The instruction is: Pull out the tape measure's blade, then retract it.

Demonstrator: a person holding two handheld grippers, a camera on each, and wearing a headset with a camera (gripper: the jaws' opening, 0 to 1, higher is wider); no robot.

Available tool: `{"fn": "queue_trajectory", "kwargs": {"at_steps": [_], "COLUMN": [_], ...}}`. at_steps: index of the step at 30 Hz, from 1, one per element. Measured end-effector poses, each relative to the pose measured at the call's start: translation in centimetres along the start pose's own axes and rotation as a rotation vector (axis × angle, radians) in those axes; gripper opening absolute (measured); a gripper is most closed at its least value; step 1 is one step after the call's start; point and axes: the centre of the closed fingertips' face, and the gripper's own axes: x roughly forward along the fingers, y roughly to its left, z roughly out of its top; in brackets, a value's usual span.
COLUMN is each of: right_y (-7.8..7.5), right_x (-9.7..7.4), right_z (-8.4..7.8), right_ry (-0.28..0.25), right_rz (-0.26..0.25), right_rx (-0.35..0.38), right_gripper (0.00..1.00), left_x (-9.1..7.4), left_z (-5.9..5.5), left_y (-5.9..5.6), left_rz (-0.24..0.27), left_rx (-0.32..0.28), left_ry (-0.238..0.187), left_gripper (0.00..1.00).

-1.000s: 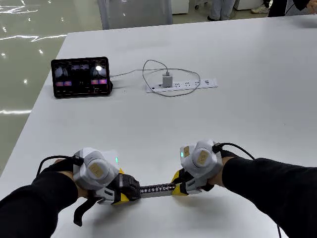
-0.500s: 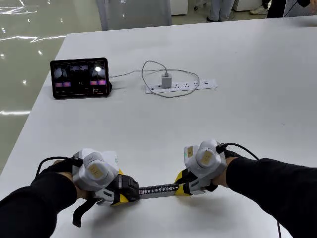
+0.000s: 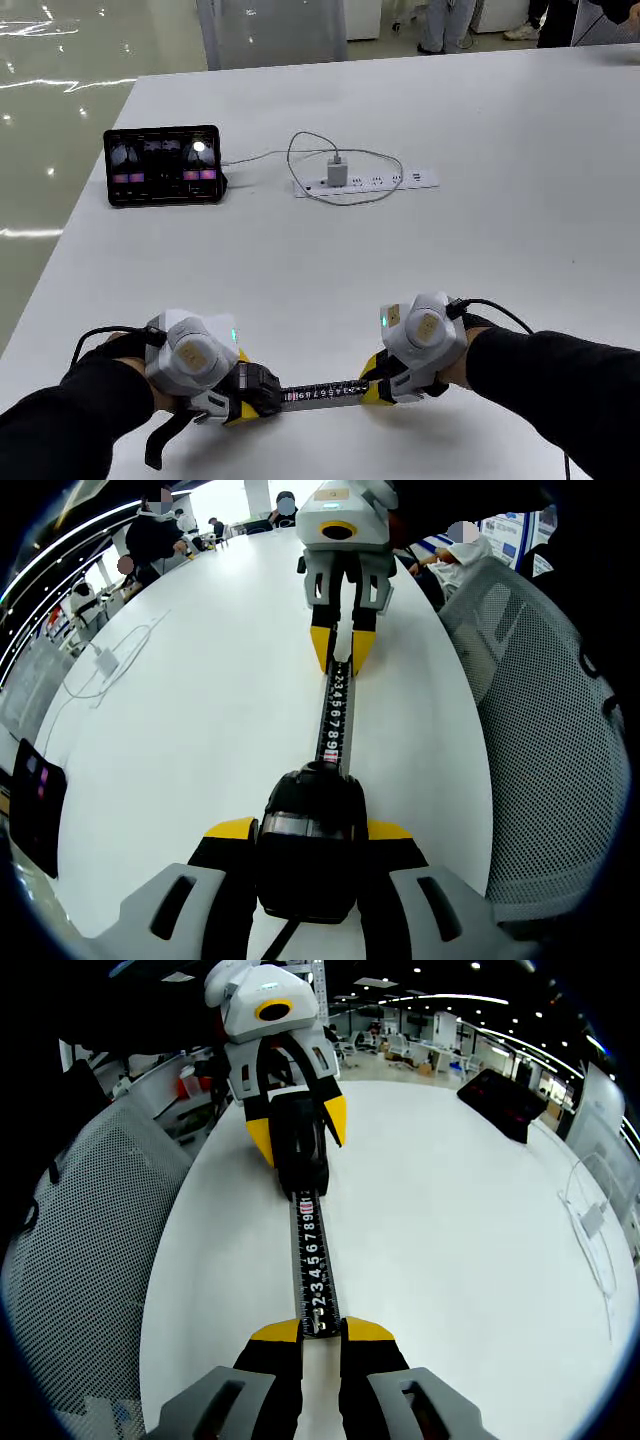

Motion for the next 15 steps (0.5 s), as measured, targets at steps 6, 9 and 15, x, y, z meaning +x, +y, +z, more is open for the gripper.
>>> {"fn": "queue_trajectory", "kwargs": {"at_steps": [6,9,15], "right_y": [0.03,0.02,0.04], "right_x": [-0.28,-0.44,-0.65], "right_z": [-0.41,-0.63,-0.96], "right_ry": [0.005,0.007,0.008], "right_rz": [-0.002,-0.003,-0.006], "right_rx": [-0.002,0.002,0.006], "right_gripper": [0.09,0.09,0.09], "left_x": [0.02,0.01,0.01], "left_z": [-0.02,0.00,-0.04], "left_y": [-0.01,-0.04,-0.02], "left_rz": [-0.002,-0.003,-0.003], "left_rx": [0.004,0.004,0.005], "left_ry": [0.003,0.002,0.002], "left_gripper": [0.33,0.33,0.33]}}
